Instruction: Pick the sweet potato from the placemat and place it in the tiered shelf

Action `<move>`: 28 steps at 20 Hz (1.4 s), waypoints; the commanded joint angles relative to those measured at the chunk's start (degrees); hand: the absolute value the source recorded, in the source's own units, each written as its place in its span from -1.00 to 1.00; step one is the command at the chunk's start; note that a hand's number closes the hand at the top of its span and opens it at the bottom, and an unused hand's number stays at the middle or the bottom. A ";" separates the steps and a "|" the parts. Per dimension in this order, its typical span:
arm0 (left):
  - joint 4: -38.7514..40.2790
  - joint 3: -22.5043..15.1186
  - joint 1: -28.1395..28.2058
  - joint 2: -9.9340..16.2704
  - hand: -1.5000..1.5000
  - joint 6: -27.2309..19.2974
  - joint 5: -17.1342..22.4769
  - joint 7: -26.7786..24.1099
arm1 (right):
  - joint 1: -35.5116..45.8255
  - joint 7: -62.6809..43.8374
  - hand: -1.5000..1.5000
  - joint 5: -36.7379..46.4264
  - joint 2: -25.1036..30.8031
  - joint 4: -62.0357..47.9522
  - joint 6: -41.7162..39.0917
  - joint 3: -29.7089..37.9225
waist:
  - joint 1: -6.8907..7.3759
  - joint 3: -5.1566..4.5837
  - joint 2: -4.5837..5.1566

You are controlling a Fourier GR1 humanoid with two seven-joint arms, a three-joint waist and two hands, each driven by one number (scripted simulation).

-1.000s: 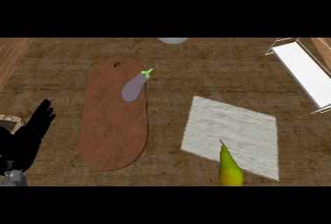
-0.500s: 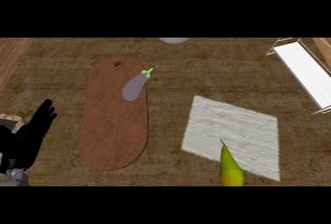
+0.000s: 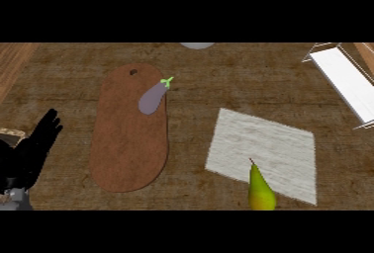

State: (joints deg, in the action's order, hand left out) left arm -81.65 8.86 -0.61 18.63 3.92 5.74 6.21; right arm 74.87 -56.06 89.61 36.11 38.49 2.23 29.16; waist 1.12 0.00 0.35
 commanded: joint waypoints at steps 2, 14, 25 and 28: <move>-0.47 -1.01 -0.30 -1.60 0.00 -2.10 -2.02 1.30 | -2.51 0.35 1.00 -2.49 2.25 -3.24 2.88 1.90 | -0.31 0.01 -0.12; -1.08 -0.86 -1.38 -3.03 0.00 -1.34 -1.29 1.54 | -5.49 3.74 -1.00 -4.41 6.00 -9.90 14.91 3.32 | 0.40 0.06 0.11; 1.45 2.35 2.33 -0.10 0.00 2.82 0.05 -2.32 | -5.17 6.31 -1.00 -16.06 3.42 -0.91 21.33 9.12 | -0.75 -0.02 -0.41; 1.23 3.70 2.06 0.25 0.00 2.42 0.53 -2.13 | -6.48 6.26 -1.00 -18.16 1.43 5.34 22.03 8.51 | -1.25 -0.04 -0.64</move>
State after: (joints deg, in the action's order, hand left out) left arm -81.37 10.83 0.94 17.94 5.14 5.21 5.50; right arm 69.37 -49.78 74.44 39.57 38.41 22.00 37.36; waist 0.32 0.01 -0.10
